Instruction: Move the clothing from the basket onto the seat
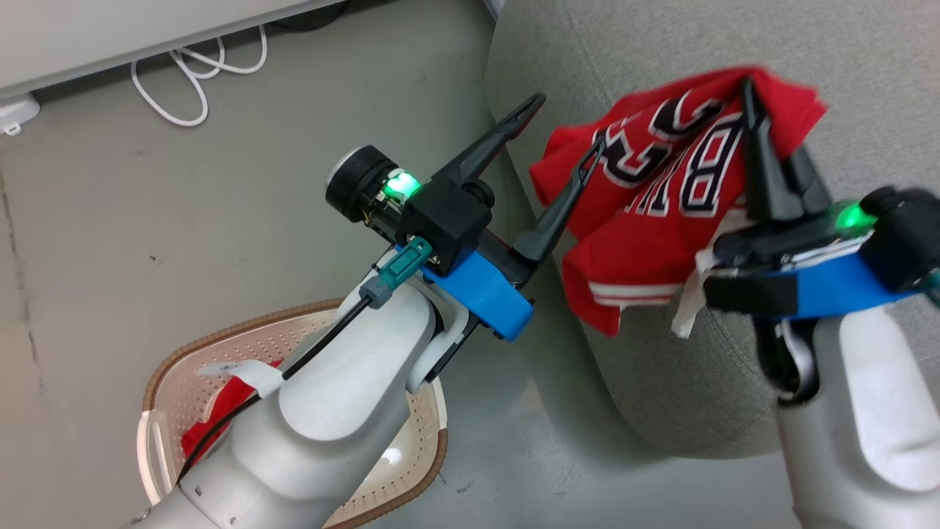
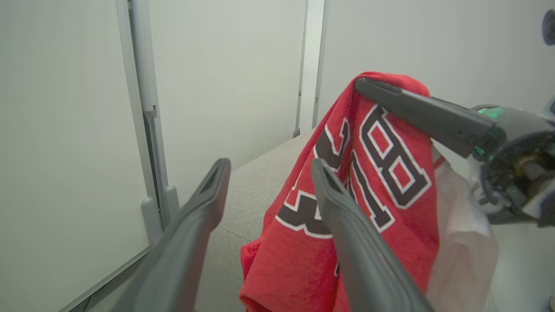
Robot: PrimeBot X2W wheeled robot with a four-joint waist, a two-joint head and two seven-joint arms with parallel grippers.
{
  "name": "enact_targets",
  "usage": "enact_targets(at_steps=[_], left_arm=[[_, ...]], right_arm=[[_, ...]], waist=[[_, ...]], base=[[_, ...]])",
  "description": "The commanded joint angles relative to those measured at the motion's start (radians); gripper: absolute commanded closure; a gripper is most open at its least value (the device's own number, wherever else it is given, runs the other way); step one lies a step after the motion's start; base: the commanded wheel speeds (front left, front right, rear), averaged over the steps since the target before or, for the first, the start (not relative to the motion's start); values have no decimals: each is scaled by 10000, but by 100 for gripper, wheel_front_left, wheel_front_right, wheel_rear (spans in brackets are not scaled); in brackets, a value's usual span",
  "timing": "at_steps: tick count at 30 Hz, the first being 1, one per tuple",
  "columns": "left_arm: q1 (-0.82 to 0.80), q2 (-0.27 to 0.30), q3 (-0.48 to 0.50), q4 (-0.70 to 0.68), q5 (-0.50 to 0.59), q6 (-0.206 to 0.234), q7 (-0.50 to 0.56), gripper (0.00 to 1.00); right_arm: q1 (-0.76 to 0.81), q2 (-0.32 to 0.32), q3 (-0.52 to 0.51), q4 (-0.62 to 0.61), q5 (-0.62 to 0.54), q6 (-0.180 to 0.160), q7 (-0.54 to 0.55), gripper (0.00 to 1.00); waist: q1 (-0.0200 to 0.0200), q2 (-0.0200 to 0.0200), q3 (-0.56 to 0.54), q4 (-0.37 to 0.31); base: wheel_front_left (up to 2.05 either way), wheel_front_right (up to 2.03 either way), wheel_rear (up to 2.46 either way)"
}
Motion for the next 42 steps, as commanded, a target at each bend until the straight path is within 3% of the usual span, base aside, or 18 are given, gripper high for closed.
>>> enact_targets(at_steps=[1, 8, 15, 20, 27, 32, 42], left_arm=[[-281, 67, 78, -96, 73, 67, -14, 0], [-1141, 69, -45, -453, 343, 47, 206, 0], [-1985, 11, -235, -754, 648, 16, 415, 0], [-2386, -25, -314, -828, 772, 35, 468, 0], [-2501, -66, -461, -782, 801, 16, 373, 0], [-2476, -23, -489, -720, 761, 36, 278, 0], [-2441, 61, -534, -646, 693, 100, 204, 0]], right_arm=[[-677, 11, -290, -133, -207, 5, -38, 100], [-3068, -821, -1899, -583, -401, 5, -38, 100], [-4976, -2671, -3364, -589, -343, 5, -36, 100], [-5901, -3757, -4385, -213, -262, 5, -38, 100], [-5990, -4572, -5249, 971, -263, 4, -36, 100], [-5517, -4769, -5546, 2320, -451, 5, -36, 100], [-4760, -3898, -5546, 4511, -463, 4, -36, 100]], waist=[[0, 0, 373, 203], [0, 0, 1864, 827], [0, 0, 3472, 1342], [0, 0, 4316, 1420], [0, 0, 4747, 1482], [0, 0, 4860, 1535], [0, 0, 4746, 1521]], base=[[0, 0, 0], [0, 0, 0], [0, 0, 0], [0, 0, 0], [0, 0, 0], [0, 0, 0], [0, 0, 0]])
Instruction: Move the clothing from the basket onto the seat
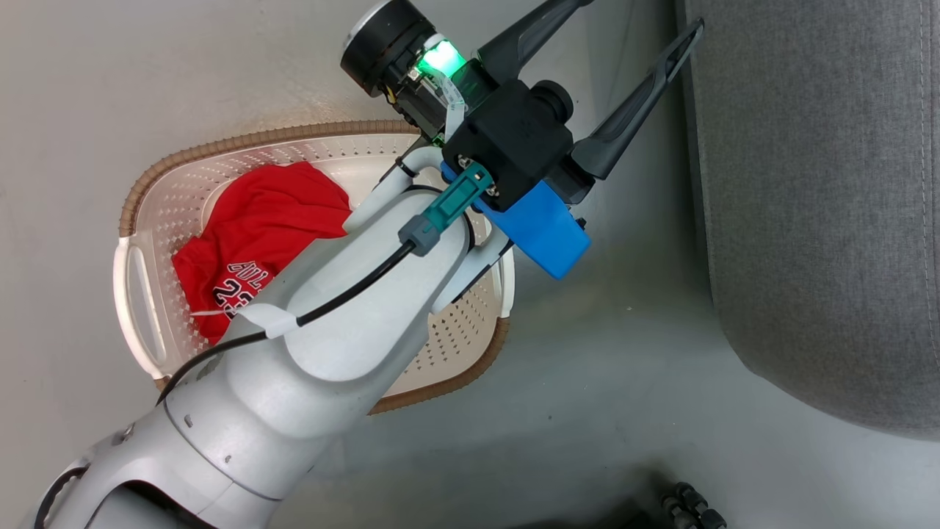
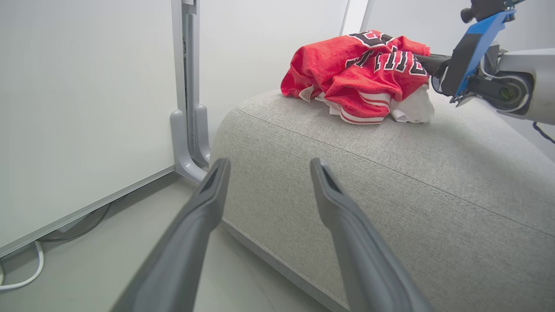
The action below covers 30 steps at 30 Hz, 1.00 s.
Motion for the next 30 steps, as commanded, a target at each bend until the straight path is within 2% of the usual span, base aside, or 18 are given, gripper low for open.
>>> enact_targets(at_steps=[1, 4, 5, 6, 7, 11, 19, 30], left_arm=[[-86, 46, -25, 13, -31, 24, -50, 0], [-60, 103, -27, 18, -61, 61, -69, 0], [-36, 127, -21, 29, -69, 74, -77, 0], [-9, 135, -14, 39, -72, 83, -73, 0], [25, 130, -13, 56, -71, 82, -92, 0], [255, 117, 103, 114, -194, 174, -193, 0], [1164, -17, 447, 165, -496, 360, -333, 0], [3577, 97, 2366, -835, -70, 795, -341, 0]], right_arm=[[159, 31, -16, 205, 50, 5, -35, 100], [196, 107, -50, 552, 154, 5, -34, 100], [243, 132, -87, 573, 174, 5, -34, 73], [315, 158, -136, 553, 200, 5, -34, 7], [398, 219, -211, 489, 283, 4, -34, 0], [926, 698, -653, -344, 688, 2, -34, 0], [3389, 1479, -643, -2147, 300, 4, -34, 0], [5574, 2435, 1148, -4230, 173, 4, -34, 0]], waist=[[-1, 0, -34, 17], [-1, 0, -113, 25], [-1, 0, -162, 18], [-1, 0, -218, 13], [-1, 0, -296, 18], [-1, 0, -793, -4], [-1, 0, -2234, 291], [-1, 0, -4365, 832]], base=[[0, 0, 0], [0, 0, 0], [0, 0, 0], [0, 0, 0], [0, 0, 0], [0, 0, 0], [0, 0, 0], [0, 0, 0]])
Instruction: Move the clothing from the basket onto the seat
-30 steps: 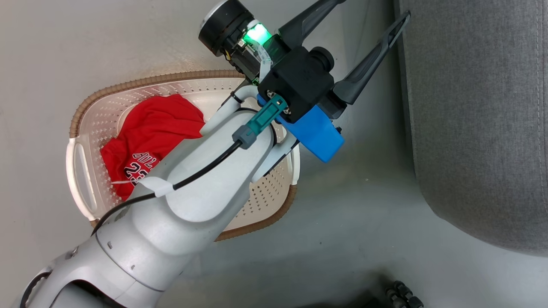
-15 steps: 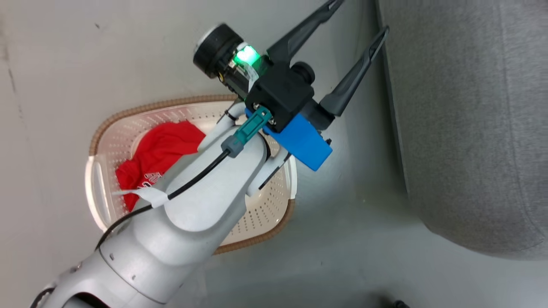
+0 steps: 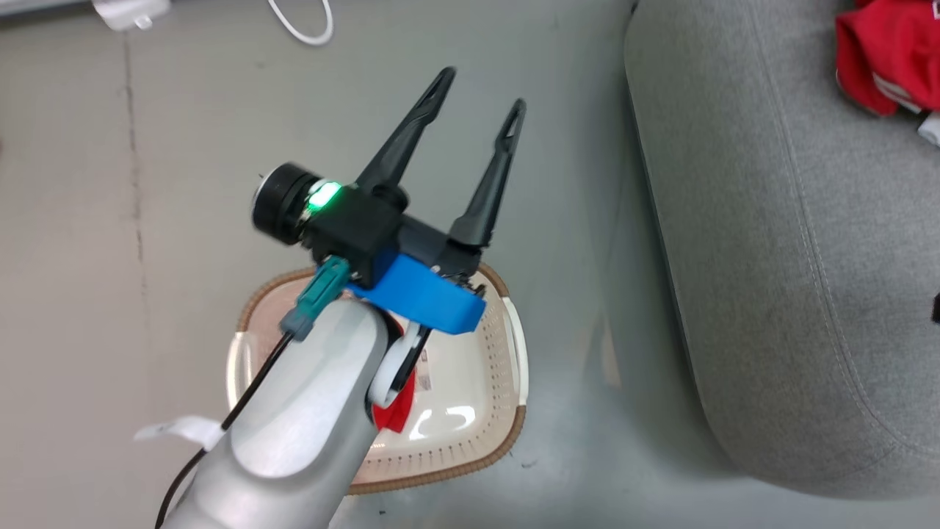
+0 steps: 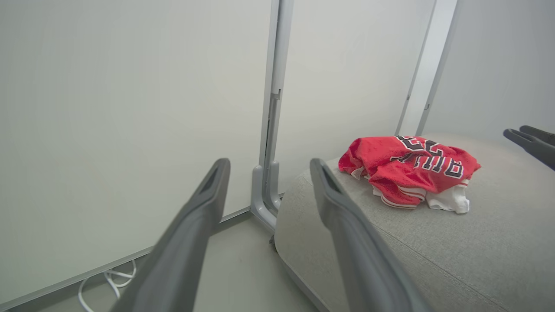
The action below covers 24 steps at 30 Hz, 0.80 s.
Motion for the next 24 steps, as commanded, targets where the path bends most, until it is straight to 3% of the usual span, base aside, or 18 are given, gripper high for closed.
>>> enact_targets(at_steps=[1, 11, 24], left_arm=[[415, 13, 323, -150, 114, 26, -44, 0], [2642, -153, 2558, -1070, 824, -176, -37, 0], [4932, -465, 4801, -1529, 1305, -626, -37, 0]], right_arm=[[348, 59, 181, -199, -18, 2, -34, 0], [1621, 694, 1928, -846, 23, 2, -34, 0], [2896, 1281, 2692, -771, -34, 3, -34, 0]], waist=[[1, 0, -752, 391], [1, 0, -2194, 1014], [1, 0, -3417, 1386]], base=[[0, 0, 0], [0, 0, 0], [0, 0, 0]])
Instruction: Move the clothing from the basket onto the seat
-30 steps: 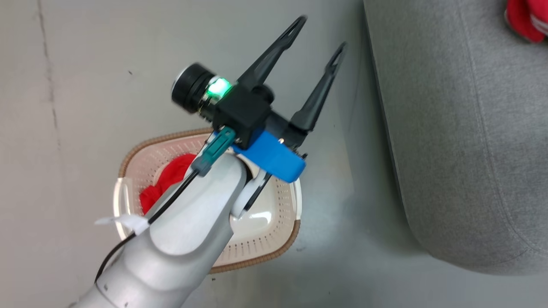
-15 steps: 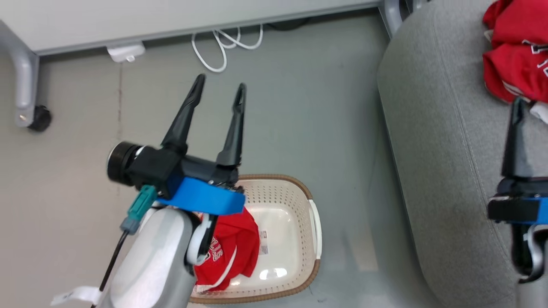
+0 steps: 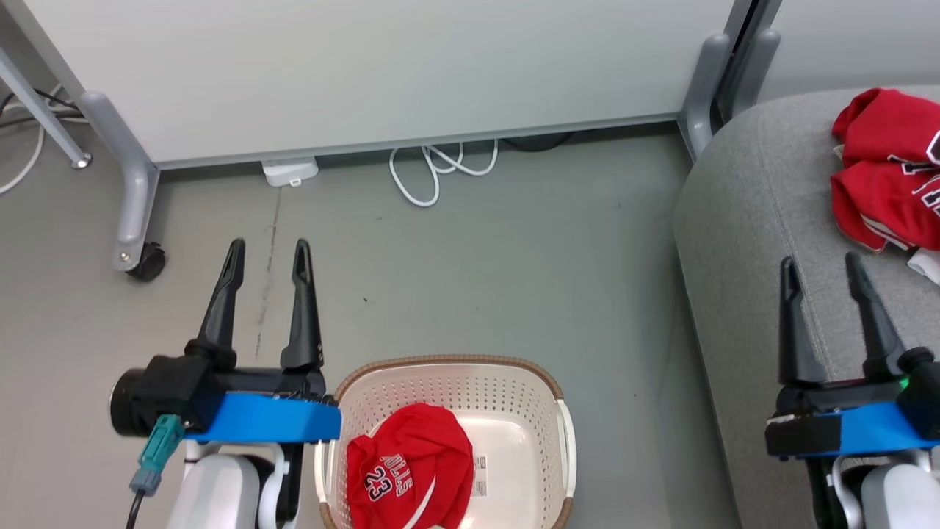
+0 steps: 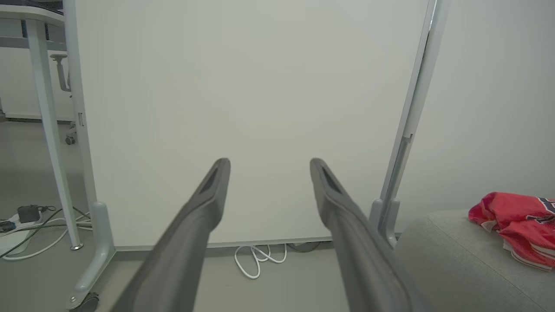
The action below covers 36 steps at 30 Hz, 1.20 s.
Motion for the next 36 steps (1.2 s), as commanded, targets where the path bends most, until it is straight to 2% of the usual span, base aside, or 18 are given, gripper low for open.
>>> enact_targets(at_steps=[1, 11, 36], left_arm=[[269, -31, 203, -32, 88, -82, -26, 0], [1008, -70, 515, 95, 188, -233, -26, 0], [1620, -74, 589, 92, 40, -75, -26, 0]], right_arm=[[276, 90, 140, -56, -78, 5, -34, 0], [809, 247, 537, 169, -134, 5, -34, 0], [1250, 272, 1060, 365, 236, 5, -34, 0]], waist=[[4, -1, -230, 59], [4, -1, -760, 183], [4, -1, -1177, 149]], base=[[0, 0, 0], [0, 0, 0], [0, 0, 0]])
